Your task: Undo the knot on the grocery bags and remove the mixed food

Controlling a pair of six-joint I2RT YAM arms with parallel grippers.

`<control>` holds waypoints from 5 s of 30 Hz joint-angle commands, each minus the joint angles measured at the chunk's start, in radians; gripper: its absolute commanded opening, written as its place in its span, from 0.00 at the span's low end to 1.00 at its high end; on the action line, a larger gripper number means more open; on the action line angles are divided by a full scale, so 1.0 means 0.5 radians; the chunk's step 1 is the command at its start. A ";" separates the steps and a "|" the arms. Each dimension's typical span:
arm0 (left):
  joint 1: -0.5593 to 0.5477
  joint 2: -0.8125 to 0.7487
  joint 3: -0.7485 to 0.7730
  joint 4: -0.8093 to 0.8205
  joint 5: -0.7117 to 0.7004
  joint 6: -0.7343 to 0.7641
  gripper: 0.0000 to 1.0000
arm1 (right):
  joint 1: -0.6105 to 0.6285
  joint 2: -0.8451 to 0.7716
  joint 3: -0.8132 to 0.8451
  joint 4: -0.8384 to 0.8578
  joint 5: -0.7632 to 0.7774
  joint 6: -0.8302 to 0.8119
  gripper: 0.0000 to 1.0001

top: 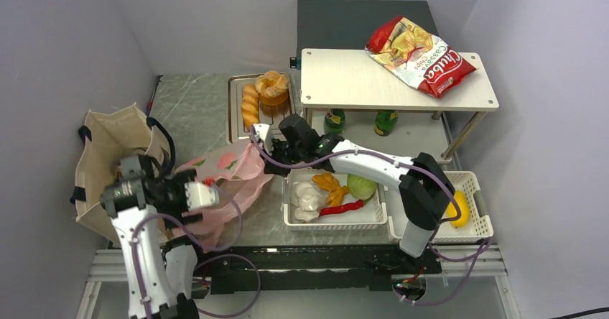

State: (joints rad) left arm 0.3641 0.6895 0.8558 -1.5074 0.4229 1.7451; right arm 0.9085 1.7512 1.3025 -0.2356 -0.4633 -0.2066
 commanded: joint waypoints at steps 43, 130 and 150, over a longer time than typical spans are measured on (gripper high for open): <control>-0.366 1.089 -0.539 1.712 -0.767 -0.563 0.92 | 0.143 -0.183 -0.074 0.631 0.449 0.212 0.00; -2.145 0.210 0.280 2.649 0.365 -1.785 0.27 | -0.123 -0.928 0.265 0.043 -0.115 0.967 0.53; -1.696 0.151 0.250 2.069 0.090 -2.339 0.81 | -0.558 -1.635 -0.230 -1.814 1.155 -0.314 0.24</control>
State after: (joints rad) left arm -0.4999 0.7418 0.9691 -0.4011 0.4957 0.6289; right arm 0.6594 0.9127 1.2446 -0.9257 -0.1276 -0.2157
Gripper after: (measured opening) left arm 0.809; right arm 0.701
